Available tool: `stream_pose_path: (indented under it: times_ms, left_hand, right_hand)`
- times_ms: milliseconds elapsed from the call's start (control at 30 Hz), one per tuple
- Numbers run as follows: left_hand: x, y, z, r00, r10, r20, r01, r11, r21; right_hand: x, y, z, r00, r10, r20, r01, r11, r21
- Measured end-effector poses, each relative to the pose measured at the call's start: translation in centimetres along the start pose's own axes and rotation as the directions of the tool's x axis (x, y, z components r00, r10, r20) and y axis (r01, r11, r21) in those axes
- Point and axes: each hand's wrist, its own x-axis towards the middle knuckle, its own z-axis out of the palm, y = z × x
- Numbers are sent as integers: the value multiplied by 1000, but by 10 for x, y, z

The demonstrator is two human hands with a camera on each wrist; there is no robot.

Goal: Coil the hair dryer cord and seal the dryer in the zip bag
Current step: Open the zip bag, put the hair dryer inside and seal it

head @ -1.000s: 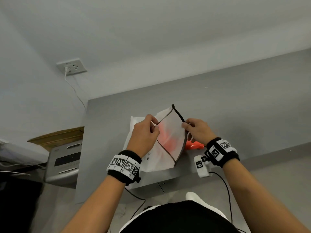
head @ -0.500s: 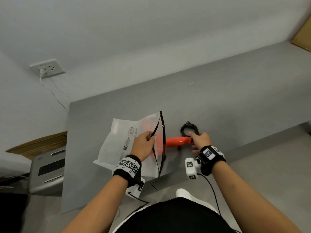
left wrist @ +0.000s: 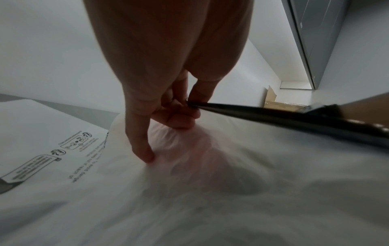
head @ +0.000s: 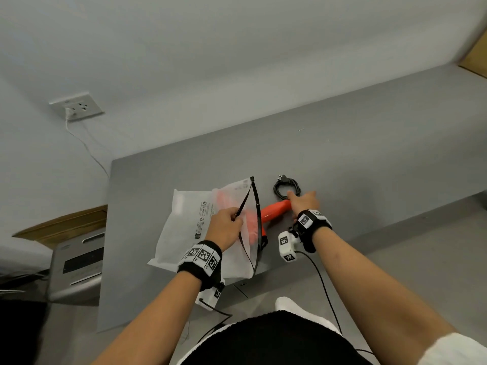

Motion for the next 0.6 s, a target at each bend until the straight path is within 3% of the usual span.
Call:
stream_pose_path:
  times_ms: [100, 333, 500, 600]
  left_hand:
    - [-2, -1, 1, 1000, -5, 5, 5, 1000, -13]
    - [-6, -5, 3, 1000, -10, 7, 10, 1000, -29]
    - [-8, -13, 1, 1000, -2, 3, 2, 1000, 23]
    - [-5, -18, -1, 1000, -18, 8, 18, 999, 40]
  right_hand:
    - [5, -17, -2, 996, -83, -22, 76, 973, -217]
    - [18, -26, -4, 994, -91, 59, 106, 933, -343]
    - [15, -23, -11, 986, -87, 140, 86, 996, 15]
    - [1, -14, -12, 925, -70, 373, -96, 909, 406]
